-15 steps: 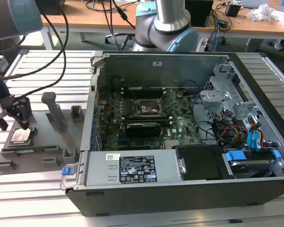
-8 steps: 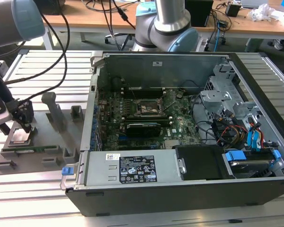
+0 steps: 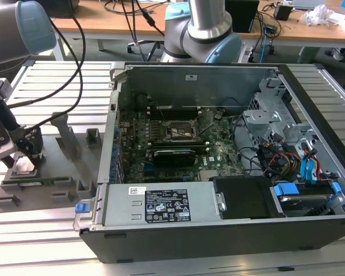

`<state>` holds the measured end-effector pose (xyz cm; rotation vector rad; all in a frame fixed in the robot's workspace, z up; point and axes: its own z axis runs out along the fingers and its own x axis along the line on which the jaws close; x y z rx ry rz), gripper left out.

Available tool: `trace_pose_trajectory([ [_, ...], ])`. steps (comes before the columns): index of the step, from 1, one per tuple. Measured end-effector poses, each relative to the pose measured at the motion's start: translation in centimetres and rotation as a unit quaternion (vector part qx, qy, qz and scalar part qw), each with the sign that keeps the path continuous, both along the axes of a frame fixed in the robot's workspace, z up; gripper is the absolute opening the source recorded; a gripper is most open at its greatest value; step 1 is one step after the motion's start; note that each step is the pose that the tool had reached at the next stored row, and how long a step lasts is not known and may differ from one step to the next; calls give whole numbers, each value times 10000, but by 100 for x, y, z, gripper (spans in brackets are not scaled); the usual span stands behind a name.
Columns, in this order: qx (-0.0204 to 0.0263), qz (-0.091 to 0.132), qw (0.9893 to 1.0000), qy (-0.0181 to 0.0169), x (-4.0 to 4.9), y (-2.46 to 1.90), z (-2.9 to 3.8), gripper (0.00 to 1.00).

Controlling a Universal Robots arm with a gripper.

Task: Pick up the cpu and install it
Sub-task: 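Pick up the cpu and move it towards the insertion slot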

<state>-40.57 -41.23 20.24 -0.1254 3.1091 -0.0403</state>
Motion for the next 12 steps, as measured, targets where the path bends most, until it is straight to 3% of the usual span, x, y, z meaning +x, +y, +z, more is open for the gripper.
trace_pose_trajectory([
  [6, -50, -49, 10000, -1, -4, 2, -42, 60],
  [12, -62, -78, 10000, 0, -4, 33, -66, 60],
])
